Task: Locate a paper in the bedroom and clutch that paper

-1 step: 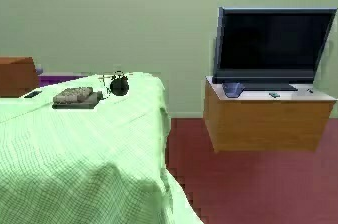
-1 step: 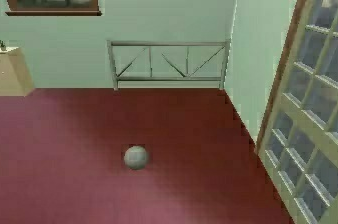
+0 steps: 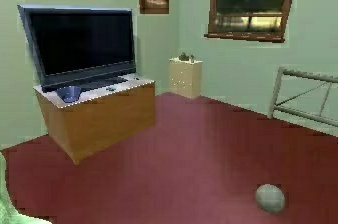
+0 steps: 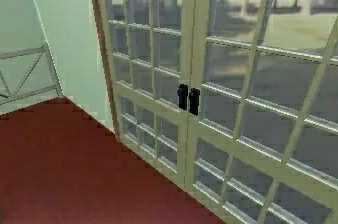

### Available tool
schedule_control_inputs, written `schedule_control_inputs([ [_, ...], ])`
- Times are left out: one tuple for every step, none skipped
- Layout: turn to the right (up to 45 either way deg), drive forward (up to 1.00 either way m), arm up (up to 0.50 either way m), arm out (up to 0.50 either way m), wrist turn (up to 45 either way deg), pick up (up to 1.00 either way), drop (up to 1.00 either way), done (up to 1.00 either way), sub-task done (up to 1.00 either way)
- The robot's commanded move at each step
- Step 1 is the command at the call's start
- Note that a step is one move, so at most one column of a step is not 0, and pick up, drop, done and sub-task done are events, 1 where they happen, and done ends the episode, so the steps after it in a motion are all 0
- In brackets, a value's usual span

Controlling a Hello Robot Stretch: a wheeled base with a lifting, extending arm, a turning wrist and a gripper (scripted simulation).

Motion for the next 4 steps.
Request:
schedule_control_inputs([
  [45.0, 0.00, 0.00, 0.00, 0.0, 0.00, 0.00, 0.00, 0.00],
  [24.0, 0.00, 0.00, 0.00, 0.0, 0.00, 0.00, 0.00, 0.00],
  [0.0, 0.35, 0.00, 0.00, 0.0, 0.00, 0.00, 0.00, 0.00],
  [-45.0, 0.00, 0.00, 0.00, 0.0, 0.00, 0.00, 0.00, 0.00],
])
